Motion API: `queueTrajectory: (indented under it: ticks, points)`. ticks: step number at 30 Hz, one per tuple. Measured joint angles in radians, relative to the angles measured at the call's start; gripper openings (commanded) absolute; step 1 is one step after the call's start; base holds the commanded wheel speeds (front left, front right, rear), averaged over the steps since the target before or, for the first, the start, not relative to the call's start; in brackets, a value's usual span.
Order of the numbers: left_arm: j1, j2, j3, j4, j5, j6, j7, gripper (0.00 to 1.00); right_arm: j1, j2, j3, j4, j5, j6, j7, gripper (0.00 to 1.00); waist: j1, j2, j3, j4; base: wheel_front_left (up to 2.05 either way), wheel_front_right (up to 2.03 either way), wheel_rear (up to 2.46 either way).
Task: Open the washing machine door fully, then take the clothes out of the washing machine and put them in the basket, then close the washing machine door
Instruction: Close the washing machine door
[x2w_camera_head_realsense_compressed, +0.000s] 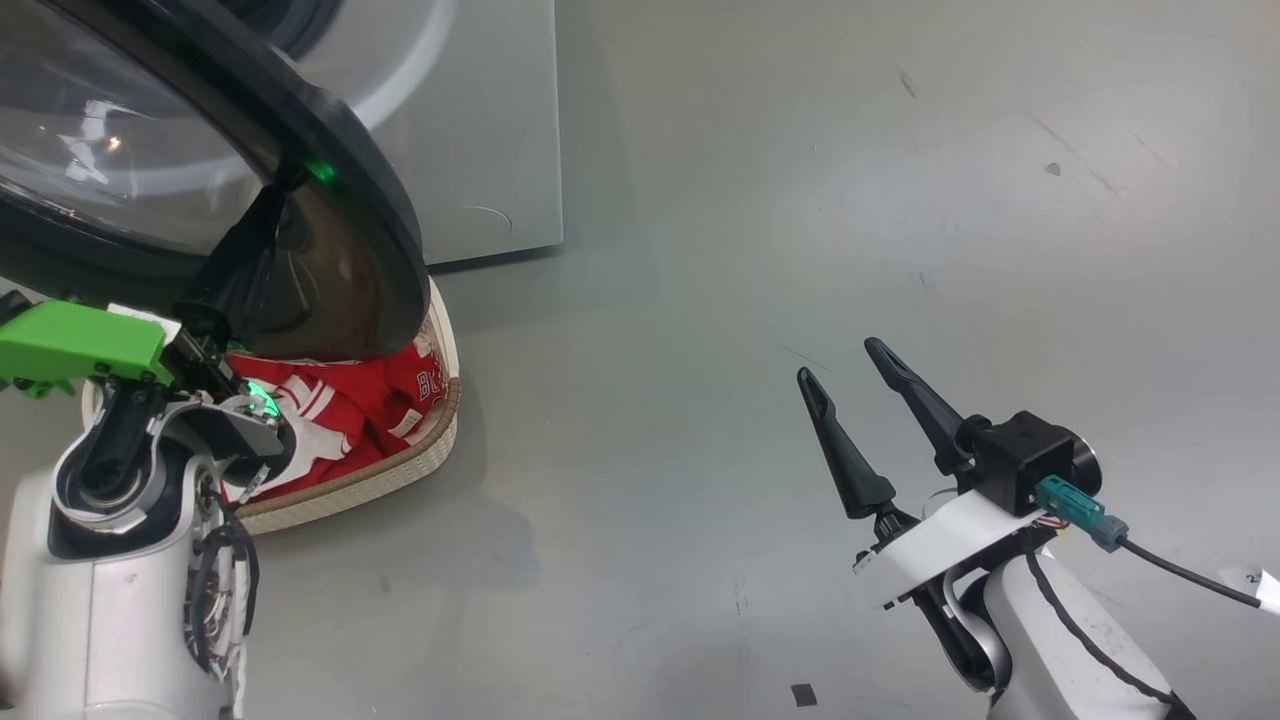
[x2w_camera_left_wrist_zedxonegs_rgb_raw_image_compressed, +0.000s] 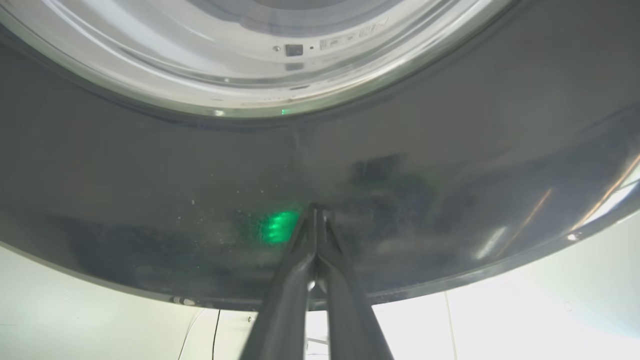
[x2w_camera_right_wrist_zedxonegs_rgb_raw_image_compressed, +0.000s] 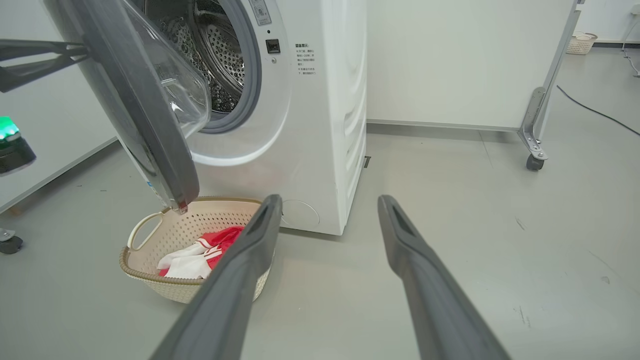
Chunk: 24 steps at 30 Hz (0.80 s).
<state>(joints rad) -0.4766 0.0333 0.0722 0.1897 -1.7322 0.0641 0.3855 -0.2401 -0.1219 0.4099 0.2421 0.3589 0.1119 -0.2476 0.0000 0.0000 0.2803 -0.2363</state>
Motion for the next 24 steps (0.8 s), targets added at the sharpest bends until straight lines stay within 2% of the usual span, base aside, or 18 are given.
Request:
queueTrajectory:
  ticks: [8, 17, 24]
  points:
    - [-0.036, -0.001, -0.026, 0.044, -0.001, -0.018, -0.027, 0.0, -0.003, 0.006, -0.016, -0.001, 0.0, 0.0, 0.0, 1.0, 0.0, 0.0, 0.008, -0.017, 0.0, 0.0, 0.0]
    - [-0.029, -0.001, -0.068, 0.112, -0.006, -0.071, -0.03, 0.0, -0.002, 0.009, -0.038, 0.0, 0.0, 0.0, 0.0, 1.0, 0.0, 0.0001, -0.021, -0.007, 0.0, 0.0, 0.0]
    - [0.061, 0.007, -0.176, 0.155, 0.129, -0.135, -0.026, 0.0, 0.005, 0.006, -0.049, 0.004, -0.005, 0.001, 0.0, 1.0, 0.0, 0.0, -0.058, 0.024, 0.0, 0.0, 0.0]
